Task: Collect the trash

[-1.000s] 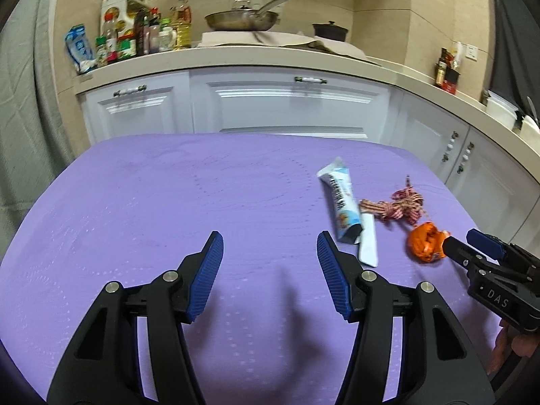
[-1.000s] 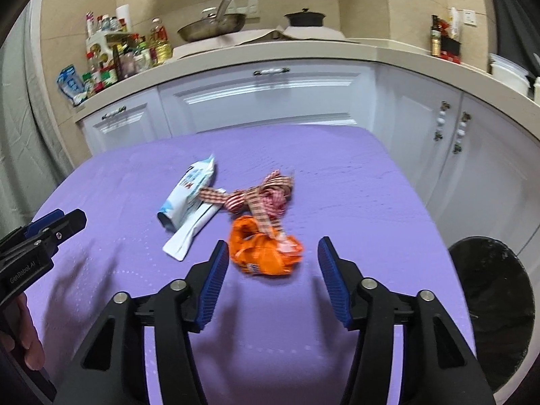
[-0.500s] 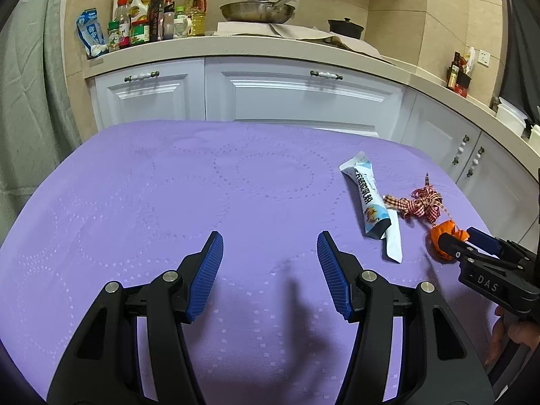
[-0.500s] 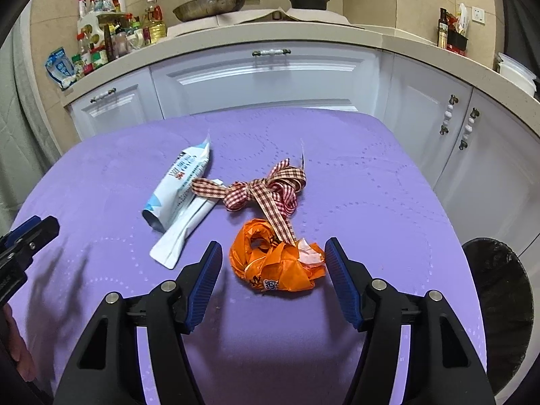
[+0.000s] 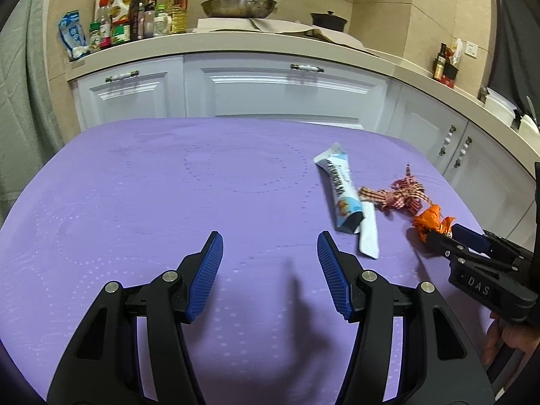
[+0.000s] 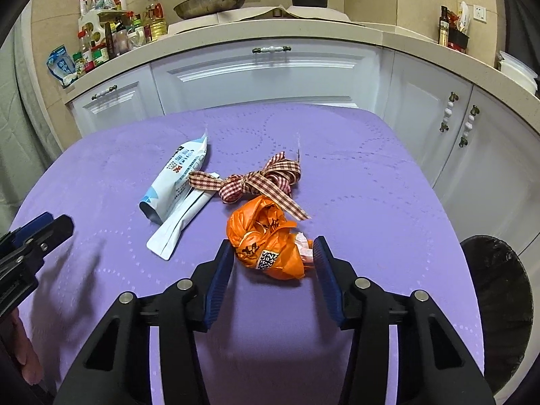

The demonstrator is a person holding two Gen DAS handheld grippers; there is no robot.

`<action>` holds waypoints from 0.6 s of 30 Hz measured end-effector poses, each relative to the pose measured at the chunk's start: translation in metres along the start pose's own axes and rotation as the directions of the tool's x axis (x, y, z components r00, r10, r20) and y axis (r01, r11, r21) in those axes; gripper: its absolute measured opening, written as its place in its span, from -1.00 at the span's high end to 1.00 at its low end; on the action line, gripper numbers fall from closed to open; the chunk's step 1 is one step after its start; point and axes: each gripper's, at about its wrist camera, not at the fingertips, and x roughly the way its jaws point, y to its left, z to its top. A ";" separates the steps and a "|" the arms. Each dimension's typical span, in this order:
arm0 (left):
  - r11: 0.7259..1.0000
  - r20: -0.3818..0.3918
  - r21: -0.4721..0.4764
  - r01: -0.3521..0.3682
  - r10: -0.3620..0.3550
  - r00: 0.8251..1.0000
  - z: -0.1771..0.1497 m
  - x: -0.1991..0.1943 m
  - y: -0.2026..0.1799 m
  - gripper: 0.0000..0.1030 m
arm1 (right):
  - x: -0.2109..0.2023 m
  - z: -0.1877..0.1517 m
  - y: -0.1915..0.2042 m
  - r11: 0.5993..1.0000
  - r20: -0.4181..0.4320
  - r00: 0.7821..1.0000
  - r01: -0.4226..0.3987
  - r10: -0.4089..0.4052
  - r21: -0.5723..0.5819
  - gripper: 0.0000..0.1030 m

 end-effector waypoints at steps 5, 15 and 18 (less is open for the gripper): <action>0.999 -0.002 0.030 0.029 -0.029 1.000 0.003 0.004 -0.021 -0.10 | -0.011 -0.006 -0.010 1.000 0.009 1.000 0.012 -0.013 0.007 0.14; 0.996 -0.016 0.070 0.055 -0.054 0.998 0.008 0.021 -0.052 -0.10 | -0.020 -0.010 -0.041 0.998 0.023 0.998 0.054 -0.055 0.040 0.40; 0.996 -0.028 0.073 0.058 -0.056 0.998 0.010 0.029 -0.057 -0.10 | -0.018 -0.009 -0.047 0.997 0.024 0.999 0.047 -0.049 0.054 0.40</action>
